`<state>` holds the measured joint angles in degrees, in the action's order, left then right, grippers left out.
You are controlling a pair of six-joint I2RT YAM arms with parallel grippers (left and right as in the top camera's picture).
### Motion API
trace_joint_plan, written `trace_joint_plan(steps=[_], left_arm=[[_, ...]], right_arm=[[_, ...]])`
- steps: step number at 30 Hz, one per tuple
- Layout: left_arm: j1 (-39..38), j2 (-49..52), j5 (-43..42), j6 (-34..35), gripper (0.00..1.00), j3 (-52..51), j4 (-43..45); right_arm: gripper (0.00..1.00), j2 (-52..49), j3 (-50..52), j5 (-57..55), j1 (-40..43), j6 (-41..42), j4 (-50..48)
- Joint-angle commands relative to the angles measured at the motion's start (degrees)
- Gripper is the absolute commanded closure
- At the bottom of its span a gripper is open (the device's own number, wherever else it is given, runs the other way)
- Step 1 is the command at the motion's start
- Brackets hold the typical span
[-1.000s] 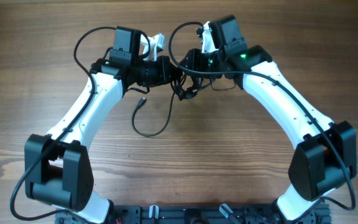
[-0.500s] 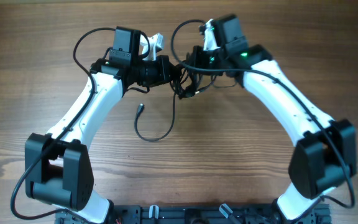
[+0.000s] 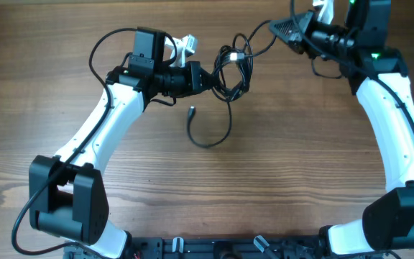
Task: Untangle cables
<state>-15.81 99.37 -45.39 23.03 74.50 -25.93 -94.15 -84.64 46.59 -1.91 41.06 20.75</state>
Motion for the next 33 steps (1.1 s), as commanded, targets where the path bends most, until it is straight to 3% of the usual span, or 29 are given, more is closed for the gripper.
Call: trace_joint_plan(steps=[1,6,8,12,13,15,16,18,20,24,31,33], left_arm=[[0.2,-0.8,1.1,-0.1,0.96,-0.2,-1.8],[0.2,-0.8,1.1,-0.3,0.96,-0.2,-2.0],[0.2,-0.8,1.1,-0.3,0.96,-0.2,-2.0],[0.2,-0.8,0.6,-1.9,0.96,-0.2,-1.9],[0.2,-0.8,0.7,-2.1,0.96,-0.2,-1.9],[0.2,-0.8,0.7,-2.1,0.96,-0.2,-1.7],[0.2,-0.8,0.7,-2.1,0.96,-0.2,-1.5],[0.2,-0.8,0.8,-2.0,0.96,-0.2,-1.3],[0.2,-0.8,1.1,-2.0,0.96,-0.2,-1.3],[0.2,-0.8,1.1,-1.6,0.96,-0.2,-1.3],[0.2,-0.8,0.6,6.5,0.96,-0.2,-0.2],[0.2,-0.8,-4.8,7.6,0.96,-0.2,2.2]], right_arm=[[0.96,0.5,-0.9,-1.8,3.3,10.3,-6.9],[0.96,-2.2,-0.9,-3.0,4.8,23.7,-16.6],[0.96,-3.5,-0.9,-6.4,4.8,22.4,-15.3],[0.96,-6.1,-0.8,-19.0,4.8,11.5,1.0],[0.87,-6.6,-0.8,-19.6,4.8,7.2,4.5],[0.32,-6.7,-0.8,-19.3,4.6,0.1,8.7],[0.19,-6.6,-0.8,-19.5,4.5,-3.2,11.3],[0.08,-6.6,-0.8,-20.5,4.6,-6.9,16.4],[0.07,-6.5,-0.8,-20.2,4.5,-10.6,19.1],[0.08,-6.1,-0.8,-7.5,2.0,-20.3,19.9],[0.17,-7.8,0.3,-18.6,-8.2,-16.9,25.0],[0.29,-10.1,0.7,-19.1,-10.1,-17.1,24.9]])
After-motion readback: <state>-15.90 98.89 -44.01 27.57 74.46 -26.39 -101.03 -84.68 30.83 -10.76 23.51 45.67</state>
